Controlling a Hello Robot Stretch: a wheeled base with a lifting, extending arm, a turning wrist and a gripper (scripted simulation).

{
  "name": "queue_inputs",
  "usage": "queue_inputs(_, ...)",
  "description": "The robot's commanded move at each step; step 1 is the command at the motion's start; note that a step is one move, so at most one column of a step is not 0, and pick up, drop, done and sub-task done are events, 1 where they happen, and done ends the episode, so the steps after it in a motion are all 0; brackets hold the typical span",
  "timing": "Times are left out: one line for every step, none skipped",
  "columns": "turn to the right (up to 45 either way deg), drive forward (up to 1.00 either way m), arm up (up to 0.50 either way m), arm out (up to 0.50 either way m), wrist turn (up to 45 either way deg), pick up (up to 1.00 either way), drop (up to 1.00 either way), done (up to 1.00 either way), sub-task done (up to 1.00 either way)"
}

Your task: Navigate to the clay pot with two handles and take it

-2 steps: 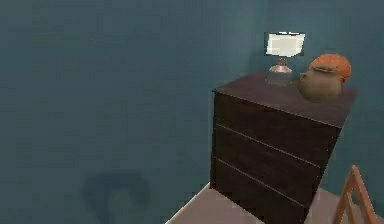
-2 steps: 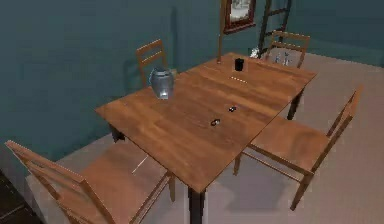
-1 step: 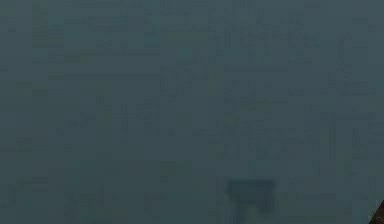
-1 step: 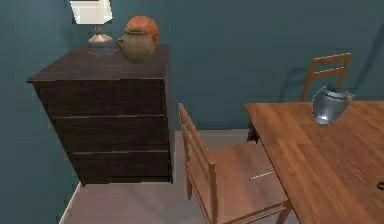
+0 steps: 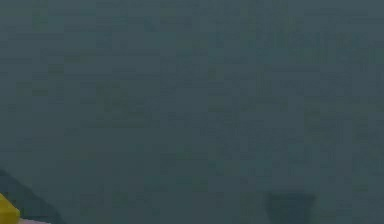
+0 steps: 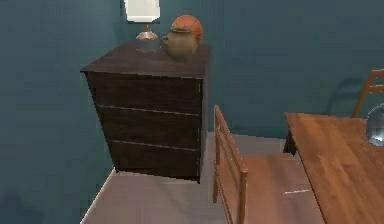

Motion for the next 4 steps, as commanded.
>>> queue_inputs(45.0, 0.00, 0.00, 0.00, 0.0, 0.00, 0.00, 0.00, 0.00)
queue_inputs(21.0, 0.00, 0.00, 0.00, 0.0, 0.00, 0.00, 0.00, 0.00)
queue_inputs(0.0, 0.95, 0.00, 0.00, 0.0, 0.00, 0.00, 0.00, 0.00)
queue_inputs(45.0, 0.00, 0.00, 0.00, 0.0, 0.00, 0.00, 0.00, 0.00)
